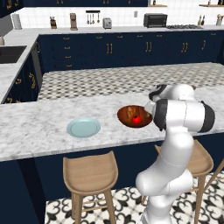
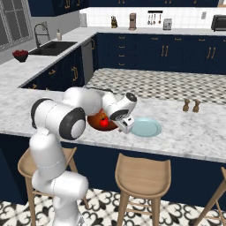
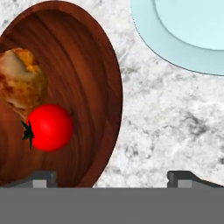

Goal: Pick the chicken drumstick and tomato from their plates and place them in the bowl. Then put the bowl in the fridge.

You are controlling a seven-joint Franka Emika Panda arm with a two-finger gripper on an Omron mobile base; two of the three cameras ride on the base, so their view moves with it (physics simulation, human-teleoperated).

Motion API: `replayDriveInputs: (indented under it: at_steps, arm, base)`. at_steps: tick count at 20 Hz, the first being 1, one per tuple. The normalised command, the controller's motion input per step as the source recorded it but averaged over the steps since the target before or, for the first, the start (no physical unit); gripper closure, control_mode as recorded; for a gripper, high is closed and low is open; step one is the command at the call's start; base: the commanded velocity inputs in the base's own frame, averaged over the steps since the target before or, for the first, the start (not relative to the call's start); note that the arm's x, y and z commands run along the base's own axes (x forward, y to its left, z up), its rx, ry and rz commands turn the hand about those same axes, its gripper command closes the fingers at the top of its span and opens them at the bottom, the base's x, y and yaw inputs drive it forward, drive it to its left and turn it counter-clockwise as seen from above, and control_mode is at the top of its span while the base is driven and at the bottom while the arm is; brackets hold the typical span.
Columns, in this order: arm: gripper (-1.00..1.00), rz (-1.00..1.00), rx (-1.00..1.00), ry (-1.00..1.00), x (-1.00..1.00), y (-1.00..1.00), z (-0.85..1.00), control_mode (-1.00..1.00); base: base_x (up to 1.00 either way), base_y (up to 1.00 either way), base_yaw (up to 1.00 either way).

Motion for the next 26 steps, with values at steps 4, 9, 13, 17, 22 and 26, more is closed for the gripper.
replayDriveInputs:
  at_steps: [4, 9, 13, 17, 22, 26]
  arm:
    - [-1.0, 0.0, 0.01, 0.02, 0.43, 0.08, -0.27, -1.0]
    - [-1.0, 0.0, 0.0, 0.07, 0.36, 0.04, -0.31, -1.0]
    - [1.0, 0.0, 0.01, 0.06, 0.18, 0.21, -0.42, -1.0]
    - [1.0, 0.0, 0.0, 0.02, 0.14, 0.18, -0.1, -1.0]
    - [1.0, 0.0, 0.0, 0.0, 0.03, 0.02, 0.0, -1.0]
    - [1.0, -0.01, 0.0, 0.01, 0.0, 0.0, 0.04, -1.0]
  base:
    - [0.0, 0.0, 0.0]
    - [0.0, 0.0, 0.0]
    - [0.0, 0.0, 0.0]
    - [0.0, 0.0, 0.0]
    - [0.0, 0.0, 0.0]
    - [0.0, 0.0, 0.0]
